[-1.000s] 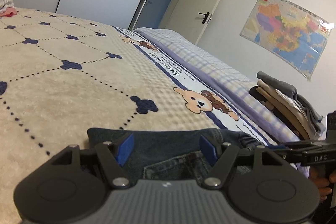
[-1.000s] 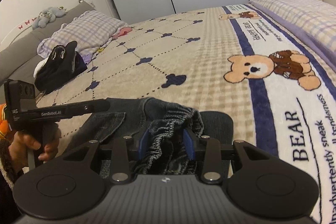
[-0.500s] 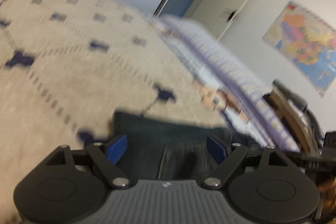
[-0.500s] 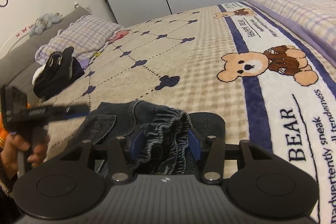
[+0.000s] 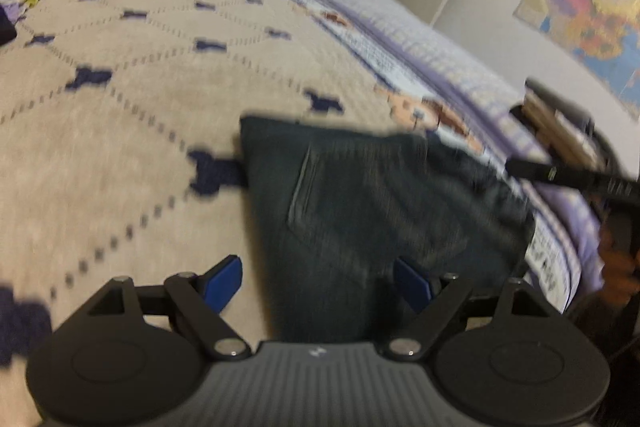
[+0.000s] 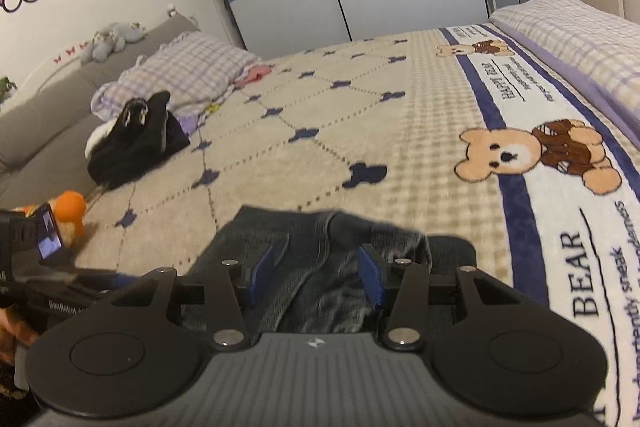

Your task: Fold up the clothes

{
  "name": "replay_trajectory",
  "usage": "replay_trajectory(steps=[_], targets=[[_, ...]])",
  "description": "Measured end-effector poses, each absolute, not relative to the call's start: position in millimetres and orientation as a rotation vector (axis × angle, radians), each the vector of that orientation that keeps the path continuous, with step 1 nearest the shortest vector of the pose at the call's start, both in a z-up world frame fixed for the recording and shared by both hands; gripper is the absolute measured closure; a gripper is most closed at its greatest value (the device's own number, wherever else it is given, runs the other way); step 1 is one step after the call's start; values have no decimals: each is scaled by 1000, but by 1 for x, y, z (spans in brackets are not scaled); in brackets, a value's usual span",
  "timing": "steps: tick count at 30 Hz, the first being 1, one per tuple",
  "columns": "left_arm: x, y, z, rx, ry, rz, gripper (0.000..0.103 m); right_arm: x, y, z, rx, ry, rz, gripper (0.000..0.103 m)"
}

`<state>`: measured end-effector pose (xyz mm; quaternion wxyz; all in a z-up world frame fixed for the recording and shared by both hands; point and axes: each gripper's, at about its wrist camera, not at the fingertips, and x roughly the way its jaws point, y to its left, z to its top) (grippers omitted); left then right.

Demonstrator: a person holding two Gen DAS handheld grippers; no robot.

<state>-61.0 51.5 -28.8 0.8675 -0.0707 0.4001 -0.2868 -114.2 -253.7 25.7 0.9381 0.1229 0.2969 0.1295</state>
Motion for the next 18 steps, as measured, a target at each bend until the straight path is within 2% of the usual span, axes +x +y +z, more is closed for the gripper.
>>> replay_trajectory(steps=[6, 9, 14, 16, 18], targets=[[-71, 69, -55, -314, 830, -578, 17, -128, -254, 16, 207, 629, 228, 54], [-74, 71, -54, -313, 829, -574, 17, -132, -257, 2, 152, 656, 175, 54], [-70, 77, -38, -346, 892, -553, 17, -137, -278, -1, 268, 686, 176, 54], [-69, 79, -30, -345, 914, -511, 16, -137, -283, 8, 305, 696, 166, 51], [-67, 79, -20, -315, 935, -439, 9, -136, -288, 17, 319, 722, 144, 50]])
